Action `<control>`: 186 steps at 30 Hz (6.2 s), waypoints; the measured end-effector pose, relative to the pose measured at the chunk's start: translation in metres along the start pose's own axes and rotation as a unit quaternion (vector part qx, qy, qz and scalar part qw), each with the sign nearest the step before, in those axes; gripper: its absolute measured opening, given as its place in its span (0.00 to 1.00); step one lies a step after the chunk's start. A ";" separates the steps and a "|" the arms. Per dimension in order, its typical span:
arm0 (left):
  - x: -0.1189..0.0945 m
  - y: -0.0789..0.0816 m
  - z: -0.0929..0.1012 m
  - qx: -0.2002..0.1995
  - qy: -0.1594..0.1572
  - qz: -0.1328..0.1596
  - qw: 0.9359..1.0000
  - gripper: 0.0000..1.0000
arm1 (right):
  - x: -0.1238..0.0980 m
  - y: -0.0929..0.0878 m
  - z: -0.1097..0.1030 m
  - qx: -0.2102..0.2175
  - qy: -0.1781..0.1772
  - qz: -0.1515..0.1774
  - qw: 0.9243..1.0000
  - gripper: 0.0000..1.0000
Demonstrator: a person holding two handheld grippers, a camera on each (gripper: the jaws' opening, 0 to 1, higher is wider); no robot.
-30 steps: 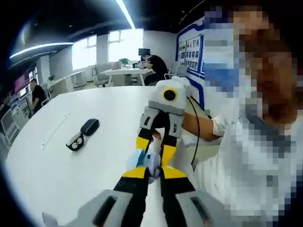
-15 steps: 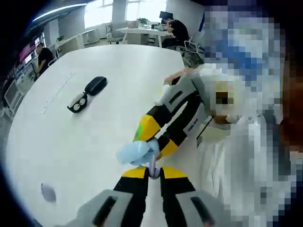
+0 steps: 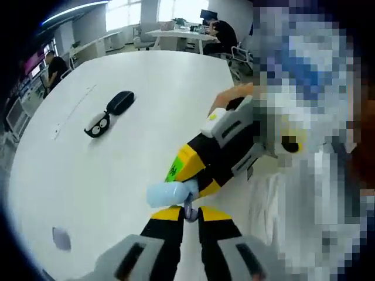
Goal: Pick up the earbuds from the table and place the earbuds into the earbud case
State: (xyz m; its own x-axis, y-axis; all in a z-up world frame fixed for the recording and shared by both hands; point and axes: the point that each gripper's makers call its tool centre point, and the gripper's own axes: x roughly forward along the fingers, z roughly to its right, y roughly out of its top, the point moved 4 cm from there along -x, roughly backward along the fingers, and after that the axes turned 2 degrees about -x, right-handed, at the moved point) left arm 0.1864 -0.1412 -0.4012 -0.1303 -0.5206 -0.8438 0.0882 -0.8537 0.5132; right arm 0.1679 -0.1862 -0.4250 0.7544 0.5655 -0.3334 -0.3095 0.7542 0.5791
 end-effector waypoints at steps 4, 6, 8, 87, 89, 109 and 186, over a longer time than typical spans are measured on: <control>-0.003 0.003 -0.001 -0.022 -0.007 0.022 0.999 0.12 | 0.000 -0.003 0.003 0.014 -0.003 0.008 1.000 0.15; -0.004 0.005 -0.003 -0.031 -0.011 0.029 0.999 0.12 | 0.001 -0.002 0.005 0.017 -0.006 0.010 1.000 0.15; -0.004 0.005 -0.004 -0.048 -0.017 0.038 0.998 0.12 | 0.001 -0.002 0.006 0.018 -0.010 0.012 1.000 0.15; 0.052 -0.069 -0.035 -0.068 0.105 0.283 0.951 0.25 | -0.018 -0.040 0.040 0.281 0.003 0.093 0.955 0.15; 0.055 -0.068 -0.039 -0.097 0.091 0.299 0.945 0.23 | -0.018 -0.040 0.040 0.281 0.003 0.093 0.955 0.15; 0.004 -0.032 -0.039 0.099 0.183 0.257 0.944 0.14 | -0.014 -0.036 0.029 0.273 0.030 0.095 0.957 0.15; -0.108 -0.047 -0.009 0.007 0.147 0.387 0.910 0.32 | -0.042 -0.003 0.059 0.391 0.048 0.306 0.867 0.15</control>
State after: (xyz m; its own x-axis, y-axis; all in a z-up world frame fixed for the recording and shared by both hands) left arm 0.2055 -0.0445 -0.3362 0.2350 -0.9437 -0.2328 0.0292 -0.2325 0.9722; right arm 0.1711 -0.2320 -0.3690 0.5250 0.8328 0.1756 -0.1191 -0.1324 0.9840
